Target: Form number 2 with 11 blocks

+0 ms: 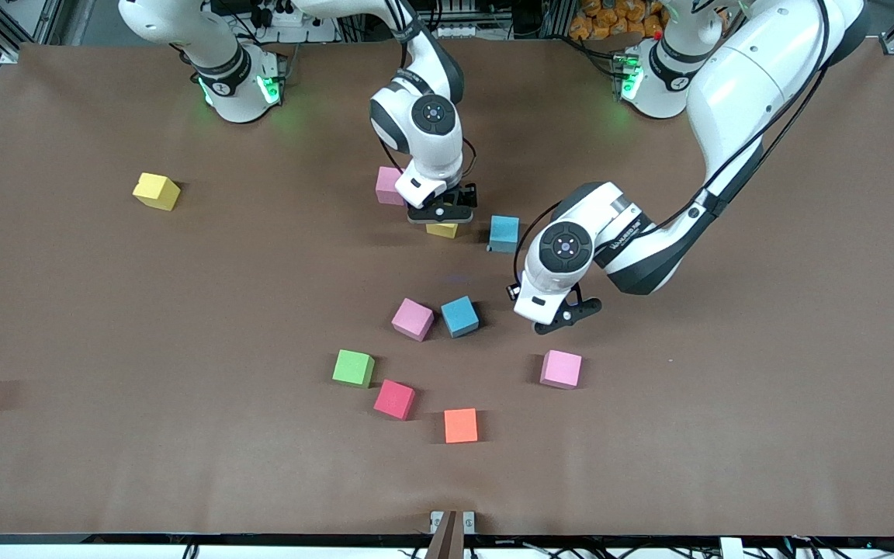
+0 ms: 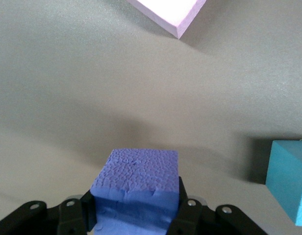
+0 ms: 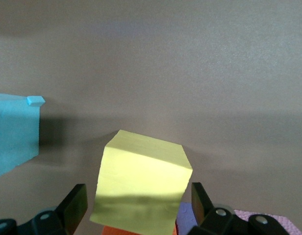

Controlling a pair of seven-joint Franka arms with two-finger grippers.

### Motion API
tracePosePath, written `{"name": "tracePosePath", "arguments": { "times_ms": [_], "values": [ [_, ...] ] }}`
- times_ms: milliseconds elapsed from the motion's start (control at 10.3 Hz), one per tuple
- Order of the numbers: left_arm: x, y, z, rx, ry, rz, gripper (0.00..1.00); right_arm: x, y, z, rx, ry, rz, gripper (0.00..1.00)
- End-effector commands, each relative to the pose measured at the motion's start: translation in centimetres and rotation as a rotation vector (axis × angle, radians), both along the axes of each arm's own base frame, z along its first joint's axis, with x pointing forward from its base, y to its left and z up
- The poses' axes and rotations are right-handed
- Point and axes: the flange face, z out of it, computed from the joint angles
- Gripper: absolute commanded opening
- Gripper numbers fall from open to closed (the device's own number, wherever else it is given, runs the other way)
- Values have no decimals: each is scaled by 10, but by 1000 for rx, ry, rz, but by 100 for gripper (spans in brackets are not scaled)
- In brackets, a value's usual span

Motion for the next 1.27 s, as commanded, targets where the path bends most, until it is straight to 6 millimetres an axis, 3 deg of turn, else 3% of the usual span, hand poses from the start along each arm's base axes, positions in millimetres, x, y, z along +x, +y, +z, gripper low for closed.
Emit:
{"name": "tracePosePath", "arguments": {
  "times_ms": [0,878,1171],
  "values": [
    [-1,1,8,22,-5,-12,0,5,-7,-3,-15,-6,50,94],
    [-3,-3,16,17,-16,-15,0,6,-11,-3,-19,-4,98,94],
    [-5,-3,19,29,-9,-21,0,13,-11,9,-12,0,84,94]
  ]
}}
